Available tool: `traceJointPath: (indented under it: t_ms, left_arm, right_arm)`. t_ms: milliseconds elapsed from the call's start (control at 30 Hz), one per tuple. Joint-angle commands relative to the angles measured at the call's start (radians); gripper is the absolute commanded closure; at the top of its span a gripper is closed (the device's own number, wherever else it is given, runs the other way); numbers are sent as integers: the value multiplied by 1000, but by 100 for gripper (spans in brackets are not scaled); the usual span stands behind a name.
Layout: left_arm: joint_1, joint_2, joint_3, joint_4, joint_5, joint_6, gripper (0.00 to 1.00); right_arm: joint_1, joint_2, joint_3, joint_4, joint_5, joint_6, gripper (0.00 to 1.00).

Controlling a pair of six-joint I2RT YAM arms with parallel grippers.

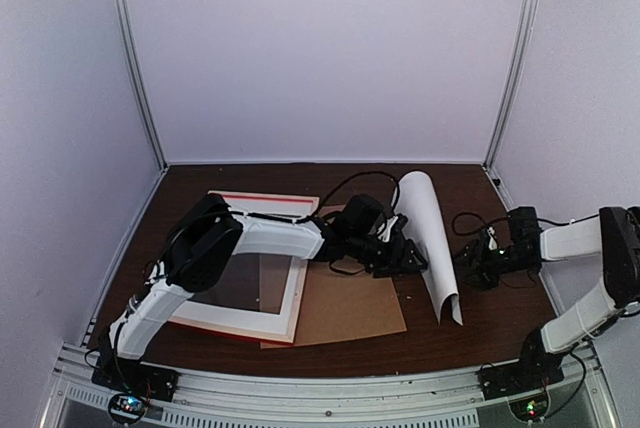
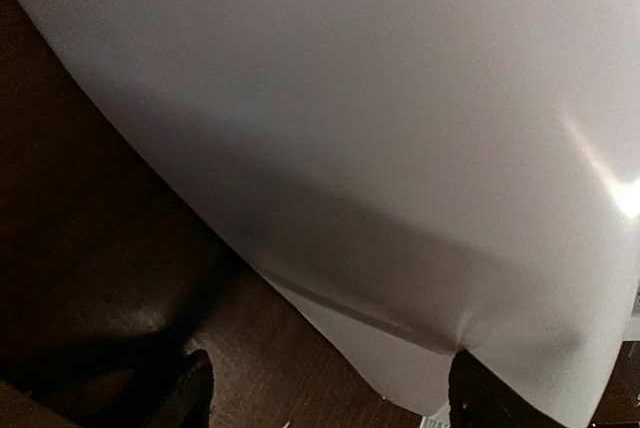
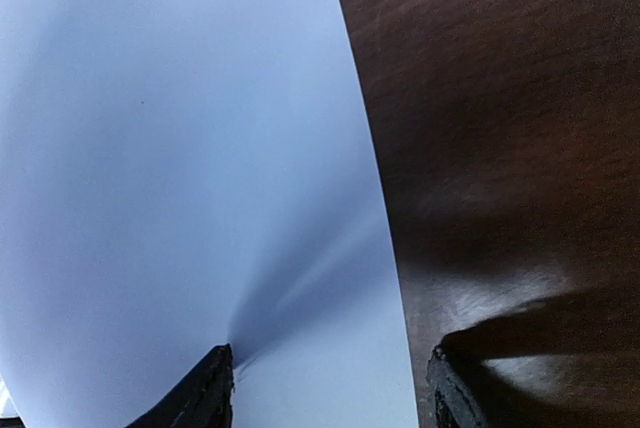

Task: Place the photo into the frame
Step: Pick up the photo from the center of the board, then place the photo on the backboard.

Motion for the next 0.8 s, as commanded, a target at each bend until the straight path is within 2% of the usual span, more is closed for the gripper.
traceJointPath:
  t_ms: [0,433,767]
  left_arm:
    - [9,-126,-60,42,-15,71,19]
    - [9,-340,-260,51,-44,149,19]
    - [11,-581,-503,-53,-238,185,19]
  right_arm:
    - [64,-37,-13,20,-17,64,35]
    - [313,-42,80,103,21,166,35]
    - [453,29,146,135,77,182,35]
